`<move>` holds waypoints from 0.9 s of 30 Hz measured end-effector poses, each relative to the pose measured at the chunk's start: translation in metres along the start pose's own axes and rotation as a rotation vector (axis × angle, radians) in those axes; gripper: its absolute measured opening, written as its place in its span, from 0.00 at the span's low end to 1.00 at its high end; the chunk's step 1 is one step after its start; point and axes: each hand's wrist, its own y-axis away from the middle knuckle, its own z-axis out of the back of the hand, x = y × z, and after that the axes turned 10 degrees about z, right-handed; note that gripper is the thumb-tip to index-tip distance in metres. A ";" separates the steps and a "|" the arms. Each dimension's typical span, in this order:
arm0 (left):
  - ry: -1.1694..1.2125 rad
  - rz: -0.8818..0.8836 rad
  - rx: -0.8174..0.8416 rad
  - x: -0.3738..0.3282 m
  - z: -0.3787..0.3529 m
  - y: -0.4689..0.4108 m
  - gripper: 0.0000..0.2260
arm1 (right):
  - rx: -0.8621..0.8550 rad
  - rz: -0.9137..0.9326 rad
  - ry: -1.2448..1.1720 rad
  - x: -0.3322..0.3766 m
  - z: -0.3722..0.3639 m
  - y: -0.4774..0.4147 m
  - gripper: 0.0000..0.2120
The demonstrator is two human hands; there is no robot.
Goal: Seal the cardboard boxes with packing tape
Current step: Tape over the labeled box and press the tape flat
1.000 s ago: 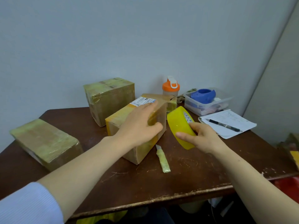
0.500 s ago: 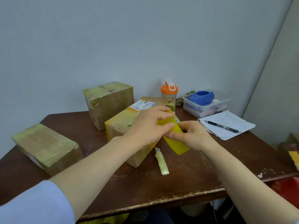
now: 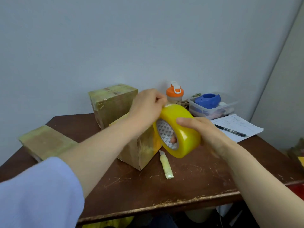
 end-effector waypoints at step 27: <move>0.281 0.695 0.029 0.114 0.049 -0.028 0.04 | 0.092 0.141 -0.028 0.028 -0.003 -0.041 0.19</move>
